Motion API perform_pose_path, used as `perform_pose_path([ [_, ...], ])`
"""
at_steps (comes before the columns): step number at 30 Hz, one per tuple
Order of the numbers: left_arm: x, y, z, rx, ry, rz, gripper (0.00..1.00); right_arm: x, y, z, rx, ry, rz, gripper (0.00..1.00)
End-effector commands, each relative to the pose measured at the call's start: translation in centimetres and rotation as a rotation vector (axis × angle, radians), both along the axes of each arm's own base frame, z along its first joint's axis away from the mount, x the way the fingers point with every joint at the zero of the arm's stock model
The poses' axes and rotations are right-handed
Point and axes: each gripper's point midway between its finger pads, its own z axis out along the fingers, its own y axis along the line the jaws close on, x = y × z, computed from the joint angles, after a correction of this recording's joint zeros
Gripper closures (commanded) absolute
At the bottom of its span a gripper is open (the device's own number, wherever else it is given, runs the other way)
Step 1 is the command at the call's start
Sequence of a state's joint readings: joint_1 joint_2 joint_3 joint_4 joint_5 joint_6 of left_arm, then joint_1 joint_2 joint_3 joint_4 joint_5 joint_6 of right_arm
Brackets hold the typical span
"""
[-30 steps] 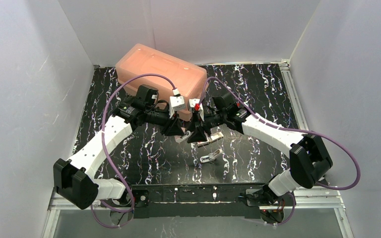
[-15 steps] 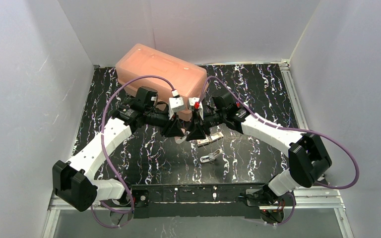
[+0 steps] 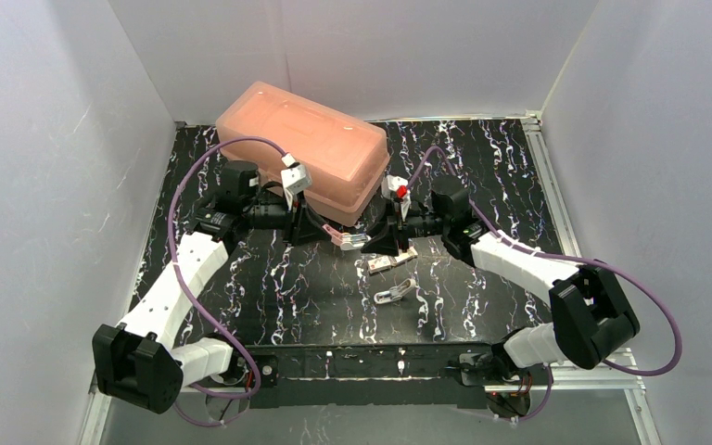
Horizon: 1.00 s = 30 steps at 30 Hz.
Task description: Load the staples into the stapler
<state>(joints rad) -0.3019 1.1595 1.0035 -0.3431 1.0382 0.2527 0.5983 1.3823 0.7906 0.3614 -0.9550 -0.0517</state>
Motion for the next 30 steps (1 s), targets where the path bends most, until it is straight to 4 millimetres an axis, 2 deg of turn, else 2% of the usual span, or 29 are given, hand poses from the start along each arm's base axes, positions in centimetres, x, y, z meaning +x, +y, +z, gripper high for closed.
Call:
perform_pose_path([
  [1, -0.3, 0.9, 1.1, -0.05, -0.002, 0.035, 1.0, 1.2, -0.8, 1.0, 0.052, 0.014, -0.071, 0.99],
  [5, -0.7, 1.2, 0.1, -0.023, -0.016, 0.028, 1.0, 1.2, -0.8, 1.0, 0.055, 0.014, -0.069, 0.98],
  [6, -0.7, 1.4, 0.0, -0.013, -0.024, 0.026, 1.0, 1.2, -0.8, 1.0, 0.053, 0.012, -0.068, 0.94],
  [11, -0.6, 2.0, -1.1, 0.053, -0.082, 0.012, 1.0, 1.7, -1.3, -0.1, -0.016, -0.034, -0.077, 0.53],
  [15, 0.0, 2.4, -3.2, 0.102, -0.118, 0.004, 1.0, 1.9, -2.0, -0.9, -0.088, -0.093, -0.072, 0.35],
  [21, 1.5, 2.1, -6.1, 0.116, -0.146, 0.0, 1.0, 1.1, -3.6, -2.4, -0.184, -0.153, -0.043, 0.31],
  [30, 4.2, 1.0, -10.8, 0.175, -0.116, 0.138, 1.0, 1.7, -5.3, -3.9, -0.238, -0.175, -0.076, 0.31],
])
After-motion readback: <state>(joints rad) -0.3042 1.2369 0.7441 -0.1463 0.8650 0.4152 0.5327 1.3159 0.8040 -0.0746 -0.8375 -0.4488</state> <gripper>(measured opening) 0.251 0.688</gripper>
